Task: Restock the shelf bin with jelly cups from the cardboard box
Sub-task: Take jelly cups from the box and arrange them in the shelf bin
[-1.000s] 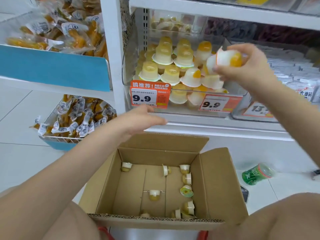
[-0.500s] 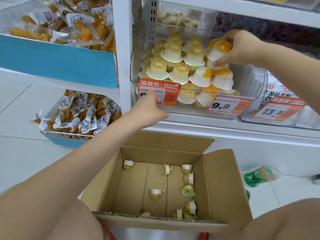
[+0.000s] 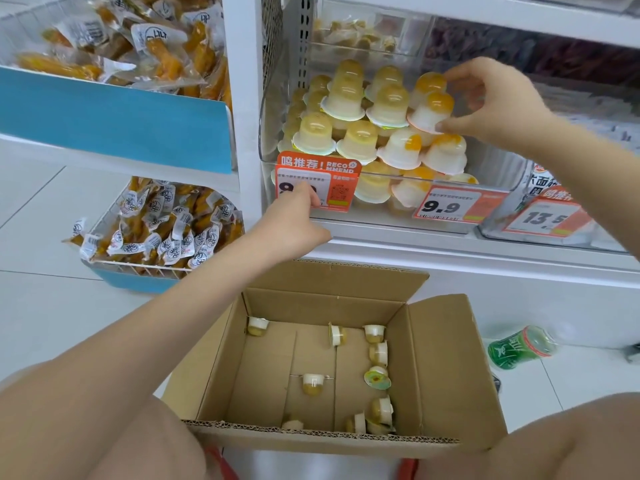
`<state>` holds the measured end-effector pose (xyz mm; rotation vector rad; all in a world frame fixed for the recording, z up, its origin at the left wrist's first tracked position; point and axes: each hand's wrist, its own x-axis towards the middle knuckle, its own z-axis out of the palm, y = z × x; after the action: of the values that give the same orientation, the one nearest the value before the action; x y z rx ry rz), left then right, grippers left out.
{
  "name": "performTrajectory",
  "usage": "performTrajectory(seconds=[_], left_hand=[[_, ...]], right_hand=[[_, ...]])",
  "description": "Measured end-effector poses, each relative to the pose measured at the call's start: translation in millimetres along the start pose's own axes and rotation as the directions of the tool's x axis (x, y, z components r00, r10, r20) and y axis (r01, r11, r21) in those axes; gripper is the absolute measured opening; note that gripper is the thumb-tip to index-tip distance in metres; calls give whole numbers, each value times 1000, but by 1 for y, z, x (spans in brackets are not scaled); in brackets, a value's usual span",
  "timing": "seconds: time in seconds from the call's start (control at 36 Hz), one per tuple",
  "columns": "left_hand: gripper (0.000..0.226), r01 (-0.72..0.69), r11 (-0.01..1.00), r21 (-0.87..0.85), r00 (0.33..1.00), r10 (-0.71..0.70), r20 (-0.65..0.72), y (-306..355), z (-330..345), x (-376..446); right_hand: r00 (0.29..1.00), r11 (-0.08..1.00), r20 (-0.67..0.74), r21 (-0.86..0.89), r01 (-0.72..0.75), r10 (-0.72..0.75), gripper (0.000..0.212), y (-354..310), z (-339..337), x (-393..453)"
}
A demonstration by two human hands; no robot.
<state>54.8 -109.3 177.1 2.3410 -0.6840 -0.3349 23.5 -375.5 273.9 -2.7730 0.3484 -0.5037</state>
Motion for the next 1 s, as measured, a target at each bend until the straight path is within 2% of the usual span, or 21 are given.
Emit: performTrajectory(seconds=[0.08,0.14,0.19,0.28,0.39,0.44,0.56,0.64,0.78,0.89,0.94,1.0], left_hand=[[43,-26,999,-29,1000,26,12,-3,6,-4],[37,-39,998,-39,999,40,29,-7,16,-7],[32,-42,999,-34,995,45,90,-17,33,-11],[34,-25,997,68,972,8,236,-46,62,-18],[45,10,940,340,888,-165,429,-94,81,-31],[45,30,890,456,855,-259,450,-116,87,-34],[43,143,855,499,846,-367,386,-161,111,-25],[41,324,864,385,851,-443,280,-188,140,-16],[48,539,812,222,797,-577,178,-223,180,0],[66,601,788,135,773,-616,153,-251,203,7],[64,650,754,95,746,-657,108,-258,215,10],[53,667,740,92,742,-670,11,-260,227,14]], right_hand=[[990,973,-114,207,99,-77,49,-9,-1,-39],[988,929,-95,338,148,-123,41,-18,7,-72],[985,887,4,436,153,-171,38,-22,24,-106],[948,897,228,428,108,-222,41,-16,69,-145],[815,961,560,276,-14,-149,46,9,137,-174],[748,980,656,197,-42,-100,48,26,171,-182],[609,993,794,73,-93,-2,55,48,232,-197],[565,980,822,51,-191,67,57,56,277,-206],[534,960,828,-14,-280,168,70,67,353,-217],[555,951,795,-86,-298,246,87,70,393,-221],[572,932,774,-61,-358,271,91,71,407,-223],[593,916,753,-31,-400,284,87,73,420,-225]])
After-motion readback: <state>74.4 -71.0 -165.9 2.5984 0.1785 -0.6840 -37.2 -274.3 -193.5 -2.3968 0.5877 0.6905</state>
